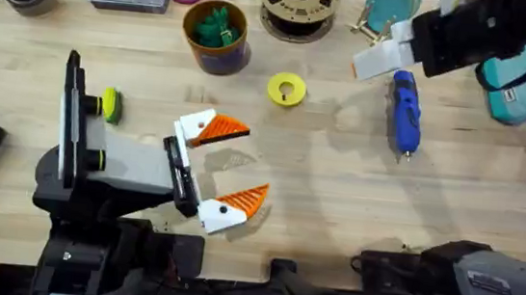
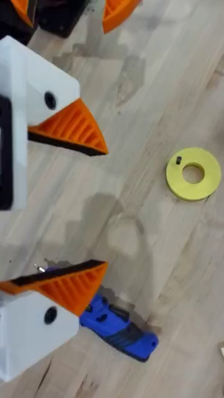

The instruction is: Pick up the gripper from the table and insert it into the empty holder that is missing its gripper. Then pick up a screw, insert it into the mounting hole, and use the screwdriver to tighten it. Finally, clean up the table by picking up the vegetable and placing it into the bucket.

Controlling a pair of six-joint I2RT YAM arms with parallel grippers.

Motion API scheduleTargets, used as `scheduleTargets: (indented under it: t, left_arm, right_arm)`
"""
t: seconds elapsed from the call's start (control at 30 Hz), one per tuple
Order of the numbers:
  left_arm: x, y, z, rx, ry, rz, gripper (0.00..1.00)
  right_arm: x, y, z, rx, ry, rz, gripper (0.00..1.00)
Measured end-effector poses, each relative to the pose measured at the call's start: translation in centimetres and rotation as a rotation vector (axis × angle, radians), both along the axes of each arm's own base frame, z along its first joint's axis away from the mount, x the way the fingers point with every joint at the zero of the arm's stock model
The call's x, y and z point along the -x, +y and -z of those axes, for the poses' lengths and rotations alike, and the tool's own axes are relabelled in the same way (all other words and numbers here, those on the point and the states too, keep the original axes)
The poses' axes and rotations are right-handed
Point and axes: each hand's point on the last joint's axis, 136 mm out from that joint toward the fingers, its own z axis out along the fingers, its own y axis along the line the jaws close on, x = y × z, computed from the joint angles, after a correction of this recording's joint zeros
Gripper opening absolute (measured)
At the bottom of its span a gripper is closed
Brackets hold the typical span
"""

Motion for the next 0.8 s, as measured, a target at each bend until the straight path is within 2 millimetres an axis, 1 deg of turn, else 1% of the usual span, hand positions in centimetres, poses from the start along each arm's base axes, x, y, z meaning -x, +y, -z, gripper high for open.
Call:
scheduleTargets:
  t: [0.23,0.53,0.67,0.8]
  left_arm:
    - [0.0,0.0,0.0,0.0,0.0,0.0,0.985]
    - [0.0,0.0,0.0,0.0,0.0,0.0,0.985]
    - [0.0,0.0,0.0,0.0,0.0,0.0,0.985]
    - [0.0,0.0,0.0,0.0,0.0,0.0,0.985]
  right_arm:
    - [-0.2,-0.5,0.1,0.046,-0.014,0.007,0.998]
    - [-0.2,-0.6,0.2,0.055,-0.016,0.01,0.998]
    - [-0.1,0.1,0.1,0.055,-0.024,-0.014,0.997]
    - [-0.1,1.8,0.1,0.047,-0.05,-0.062,0.998]
